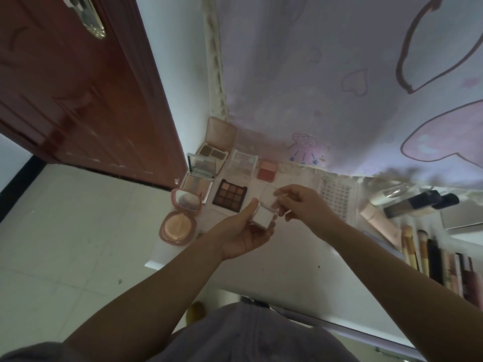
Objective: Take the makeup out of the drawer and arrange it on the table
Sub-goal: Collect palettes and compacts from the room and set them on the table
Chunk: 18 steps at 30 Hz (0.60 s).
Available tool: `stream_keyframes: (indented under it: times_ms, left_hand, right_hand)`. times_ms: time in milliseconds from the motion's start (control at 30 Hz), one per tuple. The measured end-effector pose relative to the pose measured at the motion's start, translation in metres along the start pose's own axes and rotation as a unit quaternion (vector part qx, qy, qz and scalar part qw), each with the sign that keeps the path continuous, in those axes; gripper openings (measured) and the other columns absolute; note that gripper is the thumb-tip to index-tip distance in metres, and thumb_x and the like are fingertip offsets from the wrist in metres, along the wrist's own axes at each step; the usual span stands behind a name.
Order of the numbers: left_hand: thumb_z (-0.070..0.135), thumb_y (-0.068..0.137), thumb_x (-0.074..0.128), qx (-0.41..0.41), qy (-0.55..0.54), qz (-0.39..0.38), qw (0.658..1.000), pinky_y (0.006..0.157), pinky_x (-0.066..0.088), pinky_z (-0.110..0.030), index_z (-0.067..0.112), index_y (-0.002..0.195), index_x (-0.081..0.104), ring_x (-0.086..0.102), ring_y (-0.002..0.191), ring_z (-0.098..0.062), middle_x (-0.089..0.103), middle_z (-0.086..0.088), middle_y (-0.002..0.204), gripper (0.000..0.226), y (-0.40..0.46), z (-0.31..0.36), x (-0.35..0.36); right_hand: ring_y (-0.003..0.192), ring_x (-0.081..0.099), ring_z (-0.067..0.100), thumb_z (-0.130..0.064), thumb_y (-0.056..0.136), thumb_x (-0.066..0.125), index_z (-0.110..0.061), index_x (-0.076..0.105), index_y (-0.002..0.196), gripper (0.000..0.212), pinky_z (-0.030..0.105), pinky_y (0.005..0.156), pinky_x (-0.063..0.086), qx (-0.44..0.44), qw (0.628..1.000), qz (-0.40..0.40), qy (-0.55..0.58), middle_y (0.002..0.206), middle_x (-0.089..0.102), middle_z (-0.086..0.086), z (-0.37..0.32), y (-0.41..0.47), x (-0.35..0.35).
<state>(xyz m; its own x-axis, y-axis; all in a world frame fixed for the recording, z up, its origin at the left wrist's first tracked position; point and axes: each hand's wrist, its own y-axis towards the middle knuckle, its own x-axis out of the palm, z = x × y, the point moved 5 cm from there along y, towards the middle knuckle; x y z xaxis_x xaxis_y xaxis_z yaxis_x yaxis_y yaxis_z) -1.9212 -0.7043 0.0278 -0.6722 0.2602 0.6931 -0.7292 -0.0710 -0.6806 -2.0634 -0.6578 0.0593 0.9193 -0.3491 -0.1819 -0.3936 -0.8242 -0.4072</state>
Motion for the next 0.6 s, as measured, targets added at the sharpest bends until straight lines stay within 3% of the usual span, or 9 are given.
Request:
stream_keyframes:
  times_ms: [167, 267, 333, 400, 533, 600]
  left_hand:
    - [0.011, 0.097, 0.048, 0.051, -0.104, 0.137, 0.984, 0.067, 0.056, -0.044, -0.005, 0.11, 0.052, 0.058, 0.079, -0.033, 0.058, -0.024, 0.092, 0.021, 0.026, 0.009, -0.01]
    - [0.002, 0.096, 0.045, 0.076, -0.142, 0.203, 0.966, 0.078, 0.055, -0.048, -0.003, 0.093, 0.053, 0.056, 0.078, -0.033, 0.056, -0.023, 0.089, 0.01, 0.034, 0.009, -0.014]
    - [0.0, 0.096, 0.042, 0.086, -0.162, 0.241, 0.953, 0.084, 0.049, -0.046, -0.002, 0.085, 0.051, 0.055, 0.081, -0.034, 0.054, -0.022, 0.087, 0.014, 0.038, 0.009, -0.016]
    - [0.0, 0.096, 0.042, 0.089, -0.17, 0.258, 0.947, 0.086, 0.047, -0.044, -0.002, 0.085, 0.052, 0.055, 0.085, -0.035, 0.053, -0.02, 0.086, 0.015, 0.04, 0.008, -0.016]
    - [0.002, 0.097, 0.042, 0.092, -0.18, 0.271, 0.941, 0.083, 0.047, -0.043, -0.001, 0.107, 0.047, 0.055, 0.089, -0.036, 0.051, -0.022, 0.093, 0.012, 0.04, 0.007, -0.016]
    - [0.002, 0.097, 0.041, 0.093, -0.172, 0.263, 0.945, 0.082, 0.046, -0.043, -0.002, 0.109, 0.046, 0.053, 0.082, -0.034, 0.05, -0.023, 0.091, 0.014, 0.038, 0.008, -0.013]
  right_hand:
    - [0.06, 0.063, 0.013, -0.005, 0.092, 0.053, -0.009, 0.059, 0.104, 0.014, 0.021, 0.054, 0.049, 0.066, 0.997, 0.034, -0.018, 0.075, 0.07, 0.004, 0.022, 0.043, -0.008]
    - [0.053, 0.062, 0.008, -0.006, 0.091, 0.054, -0.009, 0.061, 0.104, 0.015, 0.017, 0.048, 0.048, 0.084, 0.993, 0.045, -0.062, 0.072, 0.068, 0.004, 0.033, 0.071, -0.003]
    - [0.047, 0.061, 0.004, -0.008, 0.091, 0.054, -0.009, 0.062, 0.104, 0.015, 0.015, 0.046, 0.047, 0.084, 0.992, 0.047, -0.086, 0.07, 0.067, 0.004, 0.039, 0.085, 0.004]
    - [0.044, 0.06, 0.0, -0.01, 0.091, 0.056, -0.01, 0.063, 0.104, 0.015, 0.011, 0.046, 0.046, 0.069, 0.99, 0.05, -0.115, 0.066, 0.066, 0.001, 0.043, 0.093, 0.009]
    - [0.044, 0.057, -0.006, -0.01, 0.09, 0.056, -0.011, 0.062, 0.11, 0.021, 0.004, 0.049, 0.043, 0.026, 0.983, 0.054, -0.172, 0.065, 0.063, -0.003, 0.045, 0.095, 0.012]
    - [0.044, 0.057, -0.006, -0.009, 0.09, 0.056, -0.009, 0.06, 0.114, 0.025, 0.004, 0.05, 0.043, 0.017, 0.981, 0.056, -0.184, 0.066, 0.06, -0.007, 0.042, 0.093, 0.012]
